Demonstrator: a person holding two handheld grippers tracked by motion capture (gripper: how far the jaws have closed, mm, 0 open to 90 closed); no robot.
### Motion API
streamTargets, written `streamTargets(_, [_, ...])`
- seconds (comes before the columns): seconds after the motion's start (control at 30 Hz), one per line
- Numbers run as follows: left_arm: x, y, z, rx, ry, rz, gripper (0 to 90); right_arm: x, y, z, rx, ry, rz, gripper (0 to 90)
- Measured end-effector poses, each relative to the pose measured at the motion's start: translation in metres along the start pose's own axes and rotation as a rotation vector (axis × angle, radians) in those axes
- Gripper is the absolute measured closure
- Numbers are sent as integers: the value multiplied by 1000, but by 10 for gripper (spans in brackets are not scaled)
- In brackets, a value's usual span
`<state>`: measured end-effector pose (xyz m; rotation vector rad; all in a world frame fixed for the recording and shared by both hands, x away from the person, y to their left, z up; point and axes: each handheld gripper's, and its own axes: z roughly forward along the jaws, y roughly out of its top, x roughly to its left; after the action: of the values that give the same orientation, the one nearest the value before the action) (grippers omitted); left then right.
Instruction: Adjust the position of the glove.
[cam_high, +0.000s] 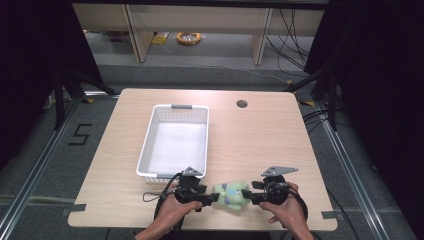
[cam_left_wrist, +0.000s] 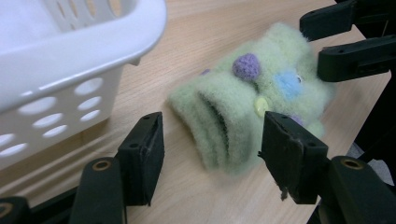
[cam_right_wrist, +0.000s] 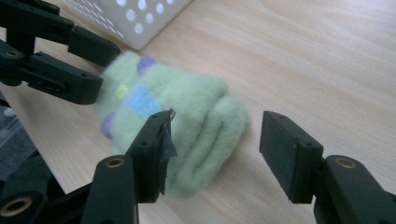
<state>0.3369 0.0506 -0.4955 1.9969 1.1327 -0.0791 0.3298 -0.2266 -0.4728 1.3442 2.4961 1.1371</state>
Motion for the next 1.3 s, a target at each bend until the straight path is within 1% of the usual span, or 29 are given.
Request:
streamTargets(0.03, [-1,1,3,-6,2,-15,391,-2,1,4,13,-5,-2,447])
streamTargets(0.07, [-1,1,6,-13,4,-21,395,-5,1,7,21,9,-5,450])
streamTargets(0.1, [-2,2,8,-7,9,-27,398,-6,0,9,37,5,7,457])
streamTargets(0.13, [-1,2,10,7,13,-20,406,-6,-1,13,27,-4,20,468])
streamTargets(0.2, [-1,3,13,12,3,-28,419,-9,-1,16,44,7,21,482])
streamTargets(0.23, [-1,3,14,8,1,-34,426,-7,-2,18,31,11,48,485])
streamTargets(0.27, [-1,3,14,18,-6,-19,433,-11,-1,16,50,8,22,485])
streamTargets(0.3, [-1,3,15,16,-7,-14,439,-10,-1,16,63,14,53,485])
streamTargets(0.33, [-3,2,16,16,-7,-30,442,-13,-1,18,49,9,34,485])
streamTargets(0.37, [-3,2,17,21,-9,-36,444,-14,-2,19,45,19,35,486])
streamTargets(0.4, [-1,1,18,21,-16,-31,447,-15,-3,19,48,20,50,487])
streamTargets(0.47, [0,-1,19,27,-42,-44,465,-17,-4,19,66,48,74,501])
streamTargets(0.5, [-1,-1,20,26,-41,-42,470,-17,-5,19,54,35,60,504])
streamTargets(0.53, [-1,-1,20,19,-40,-47,475,-17,-7,21,31,42,66,505])
streamTargets(0.57, [0,-1,21,22,-50,-45,483,-19,-7,21,44,67,70,513])
streamTargets(0.6, [0,-1,21,27,-66,-52,497,-19,-8,21,48,71,75,522])
streamTargets(0.73, [0,-1,22,17,-71,-47,526,-20,-10,23,32,96,97,528])
streamTargets(0.77, [0,-1,22,24,-69,-37,532,-21,-11,24,28,111,111,528])
streamTargets(0.8, [0,-1,23,20,-65,-44,540,-22,-12,26,23,130,129,530])
streamTargets(0.83, [0,-1,23,16,-65,-47,553,-20,-13,27,29,156,178,531])
streamTargets(0.87, [0,-2,23,19,-70,-39,570,-23,-14,28,23,150,147,540])
streamTargets(0.9, [0,-2,22,23,-62,-34,589,-23,-14,29,19,164,149,546])
streamTargets(0.93, [0,-3,22,9,-84,-33,611,-22,-14,29,21,153,148,552])
streamTargets(0.97, [-1,-3,22,5,-76,-29,630,-22,-14,29,20,157,151,568])
streamTargets(1.03, [-2,-3,21,-1,-69,-24,660,-23,-15,31,11,200,158,622])
streamTargets(1.1, [-2,-4,21,-5,-71,-21,678,-23,-15,31,10,217,159,664])
streamTargets(1.13, [-1,-5,21,-16,-79,-19,686,-22,-15,30,10,214,159,683])
streamTargets(1.2, [0,-5,20,-7,-96,-17,697,-22,-15,30,1,214,149,707])
streamTargets(1.3, [1,-6,18,-11,-102,-19,707,-20,-16,28,-15,214,145,731])
